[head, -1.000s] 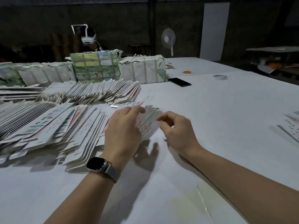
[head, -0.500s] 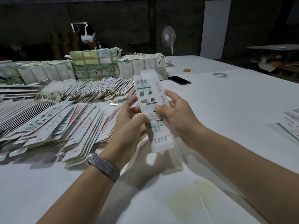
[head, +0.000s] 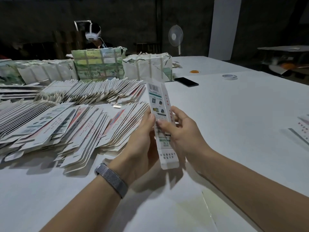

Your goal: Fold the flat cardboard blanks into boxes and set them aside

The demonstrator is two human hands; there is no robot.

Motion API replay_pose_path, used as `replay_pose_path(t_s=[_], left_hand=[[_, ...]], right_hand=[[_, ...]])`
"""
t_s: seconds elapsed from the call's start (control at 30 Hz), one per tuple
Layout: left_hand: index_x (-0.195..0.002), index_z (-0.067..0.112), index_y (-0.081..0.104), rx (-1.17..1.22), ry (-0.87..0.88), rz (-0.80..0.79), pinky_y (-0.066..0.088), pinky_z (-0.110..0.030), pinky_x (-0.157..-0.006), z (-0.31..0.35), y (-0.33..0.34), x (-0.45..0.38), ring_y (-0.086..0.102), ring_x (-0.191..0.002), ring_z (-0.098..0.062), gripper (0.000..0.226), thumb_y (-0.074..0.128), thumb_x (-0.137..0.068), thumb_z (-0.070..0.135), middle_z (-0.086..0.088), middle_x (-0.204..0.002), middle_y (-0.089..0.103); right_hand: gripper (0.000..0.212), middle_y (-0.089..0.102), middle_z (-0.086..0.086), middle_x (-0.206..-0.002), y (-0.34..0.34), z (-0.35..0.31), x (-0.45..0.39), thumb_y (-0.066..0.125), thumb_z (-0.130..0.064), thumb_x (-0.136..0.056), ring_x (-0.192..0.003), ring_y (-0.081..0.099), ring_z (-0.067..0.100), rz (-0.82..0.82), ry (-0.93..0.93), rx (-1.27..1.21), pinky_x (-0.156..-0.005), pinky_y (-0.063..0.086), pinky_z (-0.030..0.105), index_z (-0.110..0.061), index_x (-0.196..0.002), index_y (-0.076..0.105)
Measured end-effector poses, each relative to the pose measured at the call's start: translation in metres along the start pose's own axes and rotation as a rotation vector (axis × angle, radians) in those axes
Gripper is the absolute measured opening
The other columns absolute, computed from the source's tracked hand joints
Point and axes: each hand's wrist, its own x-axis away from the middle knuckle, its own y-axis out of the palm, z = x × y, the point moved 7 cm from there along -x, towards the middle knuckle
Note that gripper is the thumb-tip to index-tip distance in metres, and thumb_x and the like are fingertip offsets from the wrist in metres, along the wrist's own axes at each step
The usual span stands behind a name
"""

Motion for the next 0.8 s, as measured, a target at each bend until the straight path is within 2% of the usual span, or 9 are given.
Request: replay_pose_path(t_s=[0.07,0.17,0.23,0.33,0.4,0.47,0.57,0.67,0.8], left_hand=[[-0.142,0.029,0.053,0.016,0.008,-0.009,0.05,-0.052,-0.106,-0.001,0.0,-0.001,0.068,-0.118,-0.028,0.036,0.038,-0.109,0.03,-0.009,-0.128,0.07],[-0.132,0.036,0.056,0.025,-0.002,-0.027,0.049,-0.051,-0.108,-0.001,-0.001,-0.002,0.068,-0.118,-0.025,0.029,0.043,-0.107,0.031,-0.004,-0.125,0.073],[-0.122,0.04,0.059,0.021,-0.006,-0.042,0.052,-0.049,-0.105,-0.002,-0.001,-0.002,0.07,-0.116,-0.024,0.023,0.045,-0.106,0.031,-0.002,-0.12,0.075],[-0.113,0.041,0.062,0.015,0.002,-0.065,0.058,-0.042,-0.096,-0.003,-0.002,-0.004,0.073,-0.106,-0.02,0.021,0.046,-0.105,0.03,0.0,-0.11,0.078],[-0.116,0.042,0.061,0.015,0.01,-0.067,0.062,-0.038,-0.088,-0.003,-0.004,-0.005,0.075,-0.102,-0.019,0.02,0.049,-0.104,0.031,0.0,-0.109,0.078],[-0.126,0.044,0.056,-0.013,0.025,-0.057,0.063,-0.035,-0.08,-0.002,-0.008,-0.007,0.074,-0.103,-0.018,0.028,0.052,-0.1,0.036,0.002,-0.113,0.077],[-0.136,0.048,0.05,-0.028,0.039,-0.065,0.063,-0.035,-0.075,-0.001,-0.012,-0.01,0.074,-0.103,-0.02,0.038,0.052,-0.099,0.037,0.003,-0.118,0.075],[-0.136,0.049,0.049,0.019,0.04,-0.08,0.063,-0.036,-0.074,-0.003,-0.013,-0.012,0.075,-0.099,-0.021,0.045,0.056,-0.094,0.034,0.002,-0.12,0.075],[-0.138,0.042,0.048,0.064,0.042,-0.095,0.062,-0.034,-0.06,-0.006,-0.011,-0.014,0.076,-0.076,-0.019,0.044,0.055,-0.099,0.024,-0.005,-0.12,0.074]], right_hand=[[0.035,0.071,-0.01,-0.107,-0.002,0.001,0.001,0.078,-0.031,-0.086,-0.088,0.074,0.007,0.004,0.0,-0.009,-0.071,0.06,0.025,-0.054,-0.1,0.056],[0.037,0.074,-0.014,-0.109,-0.003,0.002,0.001,0.079,-0.028,-0.084,-0.096,0.073,0.009,0.002,0.001,-0.057,-0.079,0.06,0.029,-0.047,-0.106,0.057],[0.032,0.074,-0.015,-0.109,-0.003,0.002,0.001,0.079,-0.028,-0.084,-0.101,0.072,0.009,0.003,0.004,-0.065,-0.086,0.059,0.034,-0.046,-0.103,0.061],[0.028,0.074,-0.015,-0.108,-0.002,0.002,0.002,0.078,-0.029,-0.084,-0.104,0.071,0.01,-0.005,-0.001,-0.078,-0.087,0.058,0.033,-0.048,-0.101,0.065],[0.031,0.074,-0.013,-0.109,-0.002,0.003,0.003,0.077,-0.029,-0.084,-0.103,0.071,0.011,-0.015,0.004,-0.098,-0.085,0.059,0.032,-0.043,-0.108,0.063],[0.03,0.074,-0.011,-0.108,0.0,0.0,0.003,0.077,-0.027,-0.085,-0.1,0.073,0.013,-0.033,-0.007,-0.136,-0.08,0.059,0.029,-0.042,-0.107,0.063],[0.034,0.074,0.0,-0.111,0.004,-0.001,0.004,0.073,-0.028,-0.083,-0.096,0.073,0.022,-0.065,-0.006,-0.201,-0.077,0.06,0.034,-0.04,-0.114,0.066],[0.041,0.074,-0.002,-0.112,0.006,-0.002,0.004,0.07,-0.03,-0.085,-0.096,0.074,0.023,-0.07,-0.01,-0.194,-0.078,0.061,0.038,-0.032,-0.124,0.06],[0.039,0.075,-0.002,-0.108,-0.002,-0.001,0.002,0.068,-0.017,-0.094,-0.094,0.074,0.022,-0.009,-0.01,-0.147,-0.082,0.06,0.043,-0.027,-0.131,0.057]])
